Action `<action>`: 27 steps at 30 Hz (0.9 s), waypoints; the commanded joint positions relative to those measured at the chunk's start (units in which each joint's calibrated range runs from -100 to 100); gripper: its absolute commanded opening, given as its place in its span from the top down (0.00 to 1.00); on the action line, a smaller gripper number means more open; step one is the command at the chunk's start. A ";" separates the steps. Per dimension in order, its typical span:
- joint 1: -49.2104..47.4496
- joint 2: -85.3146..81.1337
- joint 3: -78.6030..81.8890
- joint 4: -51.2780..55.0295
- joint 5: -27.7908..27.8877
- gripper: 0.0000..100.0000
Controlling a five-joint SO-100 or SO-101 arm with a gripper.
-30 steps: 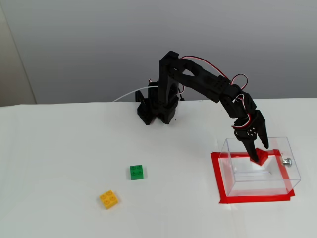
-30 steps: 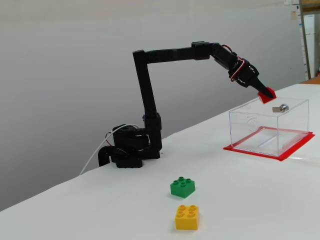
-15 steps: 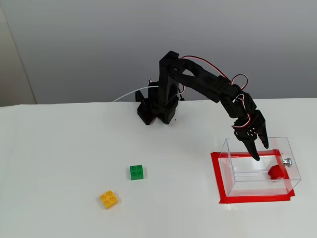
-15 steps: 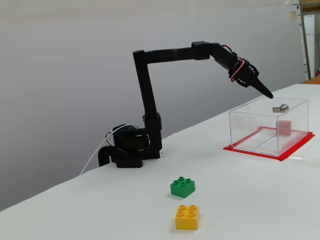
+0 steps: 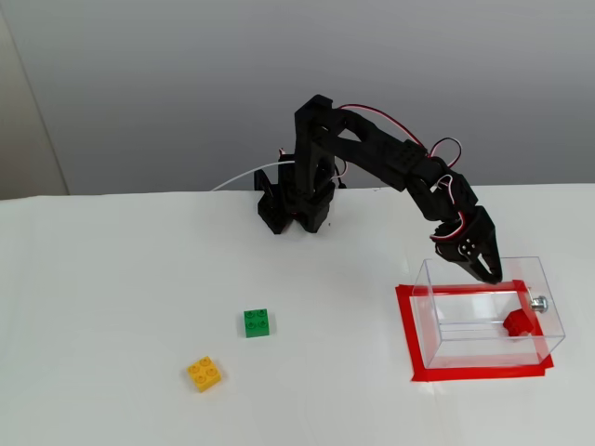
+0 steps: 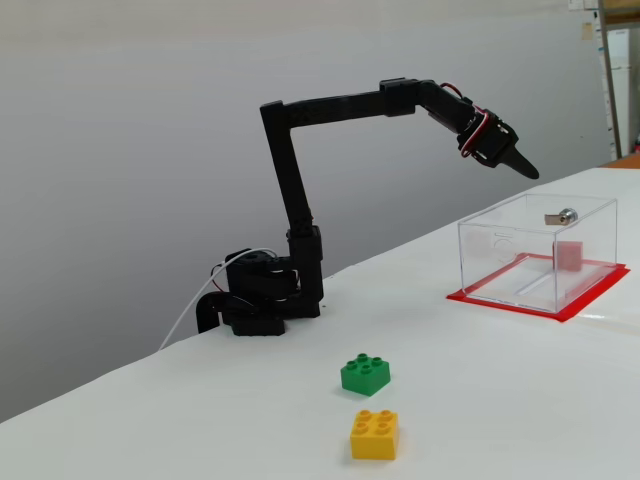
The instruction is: Pick the red lego brick and place it into the transparent box
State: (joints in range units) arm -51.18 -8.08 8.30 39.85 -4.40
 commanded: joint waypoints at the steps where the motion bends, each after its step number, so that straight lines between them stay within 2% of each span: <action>1: 3.37 -6.31 -1.97 0.01 0.22 0.99; 5: 8.18 -12.08 -1.42 0.62 0.27 0.99; 20: 27.48 -31.59 -1.33 14.98 0.22 0.99; 27: 39.01 -42.20 7.71 16.46 0.27 0.99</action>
State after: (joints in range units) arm -16.45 -45.71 13.24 56.13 -4.30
